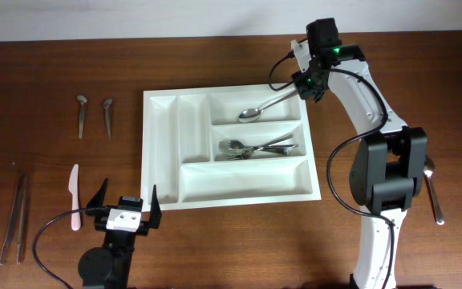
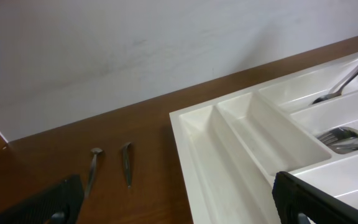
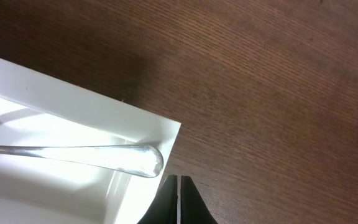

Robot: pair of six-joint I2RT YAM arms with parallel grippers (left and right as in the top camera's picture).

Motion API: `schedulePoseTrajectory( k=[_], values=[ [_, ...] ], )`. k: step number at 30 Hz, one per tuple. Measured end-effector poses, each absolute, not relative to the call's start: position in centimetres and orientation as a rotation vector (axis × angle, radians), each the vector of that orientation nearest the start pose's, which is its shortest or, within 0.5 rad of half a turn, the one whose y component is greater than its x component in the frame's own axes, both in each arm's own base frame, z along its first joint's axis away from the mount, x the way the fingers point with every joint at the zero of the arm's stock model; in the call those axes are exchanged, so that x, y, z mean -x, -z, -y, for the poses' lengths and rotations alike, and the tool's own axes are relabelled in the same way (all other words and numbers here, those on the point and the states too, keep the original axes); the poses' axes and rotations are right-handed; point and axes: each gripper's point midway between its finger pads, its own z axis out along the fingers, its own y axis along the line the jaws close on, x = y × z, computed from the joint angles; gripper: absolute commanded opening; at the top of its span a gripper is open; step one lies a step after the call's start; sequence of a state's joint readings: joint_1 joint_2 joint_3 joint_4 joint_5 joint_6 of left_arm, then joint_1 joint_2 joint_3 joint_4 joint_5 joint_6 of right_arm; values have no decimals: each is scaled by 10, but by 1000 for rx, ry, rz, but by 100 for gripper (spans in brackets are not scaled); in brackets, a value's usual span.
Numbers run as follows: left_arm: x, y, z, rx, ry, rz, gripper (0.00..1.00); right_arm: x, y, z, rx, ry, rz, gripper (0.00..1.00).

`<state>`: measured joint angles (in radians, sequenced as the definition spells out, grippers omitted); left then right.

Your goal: Pack container

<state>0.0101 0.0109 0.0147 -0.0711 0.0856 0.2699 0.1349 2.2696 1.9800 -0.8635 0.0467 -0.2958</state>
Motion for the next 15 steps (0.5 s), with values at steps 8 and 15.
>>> schedulePoseTrajectory(
  k=[8, 15],
  values=[
    [-246, -161, 12, -277, -144, -1616, 99, -538, -78, -65, 570, 109, -2667, 4],
    [-246, -161, 12, -277, -144, -1616, 99, -537, -78, -68, 576, 81, -2666, 4]
  ],
)
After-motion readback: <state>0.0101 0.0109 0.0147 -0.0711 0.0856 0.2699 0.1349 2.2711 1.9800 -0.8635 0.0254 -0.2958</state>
